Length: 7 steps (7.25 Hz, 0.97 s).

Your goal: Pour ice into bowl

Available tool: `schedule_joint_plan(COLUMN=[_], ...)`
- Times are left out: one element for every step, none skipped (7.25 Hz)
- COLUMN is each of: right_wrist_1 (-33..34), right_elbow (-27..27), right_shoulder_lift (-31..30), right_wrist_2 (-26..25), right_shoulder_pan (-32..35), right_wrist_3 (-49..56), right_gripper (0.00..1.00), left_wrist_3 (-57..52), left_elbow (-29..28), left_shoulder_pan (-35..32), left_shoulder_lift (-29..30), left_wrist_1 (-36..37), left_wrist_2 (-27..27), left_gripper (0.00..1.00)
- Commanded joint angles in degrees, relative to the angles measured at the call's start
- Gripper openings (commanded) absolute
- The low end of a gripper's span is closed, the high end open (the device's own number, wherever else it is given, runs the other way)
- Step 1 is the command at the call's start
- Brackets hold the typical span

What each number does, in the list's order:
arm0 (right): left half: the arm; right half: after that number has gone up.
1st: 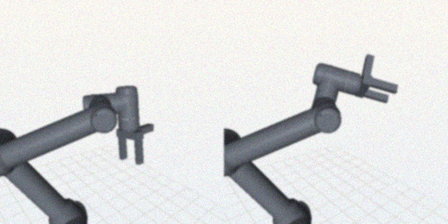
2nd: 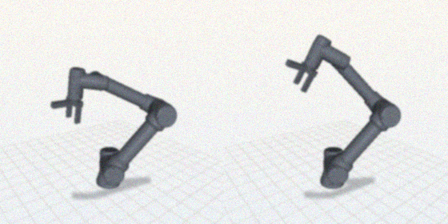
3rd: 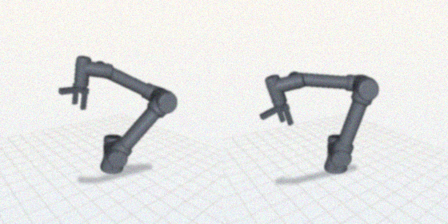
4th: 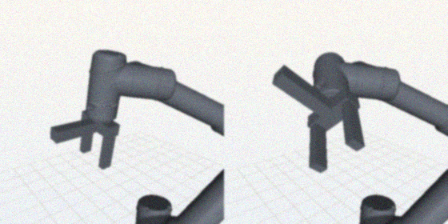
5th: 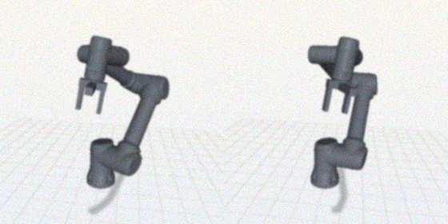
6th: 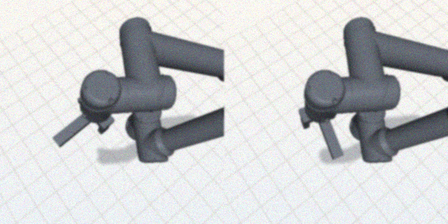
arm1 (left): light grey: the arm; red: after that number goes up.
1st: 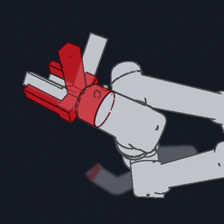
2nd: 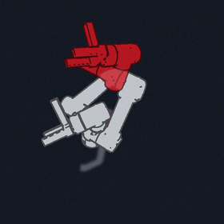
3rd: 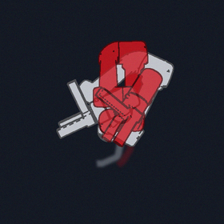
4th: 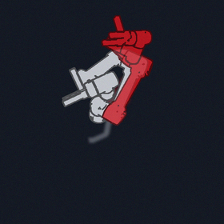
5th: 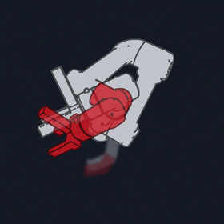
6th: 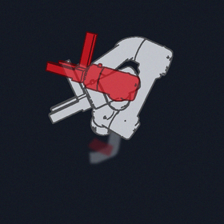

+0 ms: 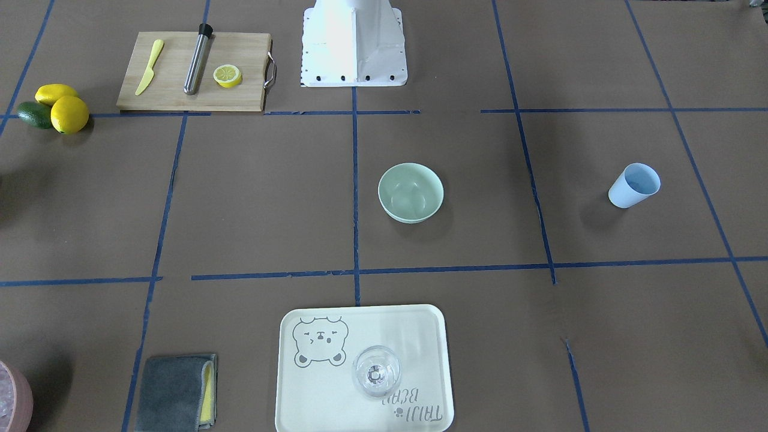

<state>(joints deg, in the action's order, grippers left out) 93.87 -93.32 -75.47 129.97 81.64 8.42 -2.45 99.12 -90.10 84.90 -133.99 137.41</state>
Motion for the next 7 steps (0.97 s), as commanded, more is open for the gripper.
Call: schedule_joint_plan(right_wrist_1=[-0.27, -0.27, -0.27, -0.27, -0.27, -0.27, -0.27], right_elbow=[-0.28, -1.15, -1.51, -1.6, -1.51, -1.51, -1.51], right_shoulder_lift=[-6.6, -8.19, -8.81, -9.08, -9.17, -9.17, -9.17], right_wrist_2=[0.1, 0.19, 0.19, 0.28, 0.28, 0.28, 0.28], right_shoulder_pan=[4.74, 5.36, 5.37, 5.37, 5.37, 5.37, 5.37], right_wrist_3=[6.4, 6.18, 5.74, 5.73, 5.73, 5.73, 5.73], right_gripper=[1.0, 1.0, 1.0, 1.0, 1.0, 1.0, 1.0], left_wrist_3=[17.11, 19.3, 22.46, 30.41, 35.79, 41.94, 46.18], left_elbow=[-0.33, -0.85, -0.07, 0.11, 1.68, 4.13, 4.67], left_shoulder_pan=[2.8, 5.96, 10.08, 15.34, 21.05, 28.68, 35.02], left_shoulder_lift=[0.44, -0.6, -1.74, -4.01, -7.08, -10.85, -14.55], left_wrist_1=[-14.11, -19.15, -21.64, -27.06, -29.72, -31.93, -36.21], left_wrist_2=[0.5, -2.81, -10.85, -18.24, -26.23, -36.4, -45.03], left_gripper=[1.0, 1.0, 1.0, 1.0, 1.0, 1.0, 1.0])
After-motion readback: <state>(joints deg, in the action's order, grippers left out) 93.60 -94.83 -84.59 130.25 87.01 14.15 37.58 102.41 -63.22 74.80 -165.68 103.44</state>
